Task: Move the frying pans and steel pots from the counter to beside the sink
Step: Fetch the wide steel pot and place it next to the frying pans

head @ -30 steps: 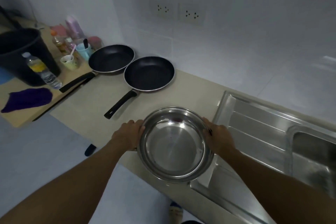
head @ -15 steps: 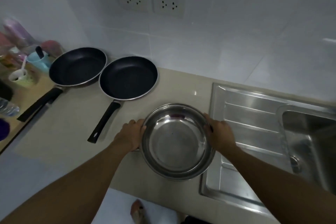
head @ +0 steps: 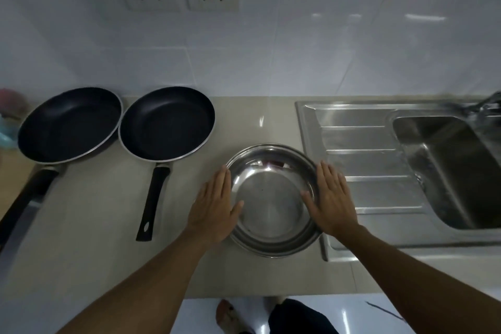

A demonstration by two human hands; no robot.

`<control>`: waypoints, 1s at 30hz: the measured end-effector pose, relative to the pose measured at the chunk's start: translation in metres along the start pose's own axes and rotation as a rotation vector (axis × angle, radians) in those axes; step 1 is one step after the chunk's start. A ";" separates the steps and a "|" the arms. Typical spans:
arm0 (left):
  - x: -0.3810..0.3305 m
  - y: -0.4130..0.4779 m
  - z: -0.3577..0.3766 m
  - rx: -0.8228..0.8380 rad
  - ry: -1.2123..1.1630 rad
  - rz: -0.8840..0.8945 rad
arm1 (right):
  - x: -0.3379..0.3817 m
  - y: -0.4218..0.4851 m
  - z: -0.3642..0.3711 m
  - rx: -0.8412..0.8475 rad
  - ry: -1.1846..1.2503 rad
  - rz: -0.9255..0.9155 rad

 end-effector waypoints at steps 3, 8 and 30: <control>0.003 0.008 0.004 -0.025 0.018 -0.006 | -0.002 0.008 0.004 -0.008 -0.018 0.033; 0.009 0.036 -0.001 -0.037 0.066 -0.003 | -0.002 0.033 0.003 -0.035 -0.011 0.044; 0.040 0.183 -0.031 0.002 0.146 -0.101 | -0.005 0.183 -0.013 -0.083 -0.009 0.061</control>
Point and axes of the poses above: each hand's wrist, its own y-axis towards the middle knuckle, its own z-axis out of the palm, x = y × z, the point moved 8 cm from there along y, towards the middle knuckle, and after that the axes turned 1 degree about -z, right-handed, at the moved point
